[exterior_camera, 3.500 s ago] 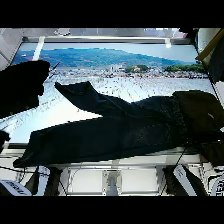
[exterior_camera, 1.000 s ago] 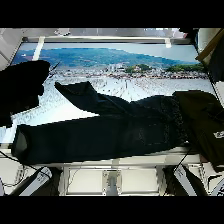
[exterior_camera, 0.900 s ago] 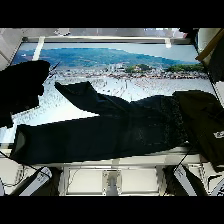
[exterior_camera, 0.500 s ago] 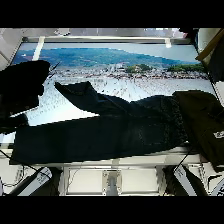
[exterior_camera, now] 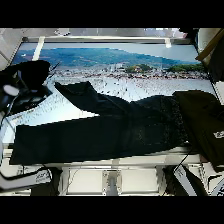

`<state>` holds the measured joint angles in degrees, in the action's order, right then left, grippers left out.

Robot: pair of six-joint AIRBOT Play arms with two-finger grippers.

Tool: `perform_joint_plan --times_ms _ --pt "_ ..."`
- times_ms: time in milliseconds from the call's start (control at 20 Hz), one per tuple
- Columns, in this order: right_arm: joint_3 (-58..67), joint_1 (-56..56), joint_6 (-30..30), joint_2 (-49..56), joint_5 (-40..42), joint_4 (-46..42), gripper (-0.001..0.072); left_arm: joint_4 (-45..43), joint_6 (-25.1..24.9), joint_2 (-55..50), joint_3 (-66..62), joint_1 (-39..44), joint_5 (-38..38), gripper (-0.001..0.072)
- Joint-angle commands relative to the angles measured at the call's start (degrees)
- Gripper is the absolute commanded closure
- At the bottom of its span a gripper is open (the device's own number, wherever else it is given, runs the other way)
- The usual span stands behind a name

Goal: Fold the clothes and pants, and hang the long-sleeved shirts on hangers.

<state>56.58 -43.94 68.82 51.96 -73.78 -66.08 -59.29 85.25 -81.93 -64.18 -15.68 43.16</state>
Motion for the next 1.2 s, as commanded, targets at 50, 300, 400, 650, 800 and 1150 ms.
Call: perform_joint_plan --times_ms 50,300,400,650,800,1150 --pt "0.02 0.07 -0.48 1.18 2.14 0.20 0.0318 0.02 1.42 -16.85 -17.77 4.61 5.33 0.0192" --pt "-1.42 0.07 -0.46 2.93 3.04 0.35 0.0319 -2.29 6.12 -27.91 -31.39 7.41 8.59 0.0203" --pt "-2.12 0.04 -0.46 3.21 2.97 0.33 0.0319 -5.99 6.34 -29.88 -33.11 7.39 13.66 0.0203" --pt "-2.45 0.07 -0.46 3.21 3.30 0.52 0.0318 -6.69 6.56 -30.23 -33.16 7.56 12.92 0.0227" --pt "-2.45 0.07 -0.46 3.21 3.32 0.57 0.0319 -6.23 7.15 -30.36 -33.16 7.65 9.60 0.0387" --pt "-2.45 0.07 -0.44 3.21 4.81 1.81 0.0319 -5.84 5.05 -29.75 -33.20 8.46 7.02 0.0693"
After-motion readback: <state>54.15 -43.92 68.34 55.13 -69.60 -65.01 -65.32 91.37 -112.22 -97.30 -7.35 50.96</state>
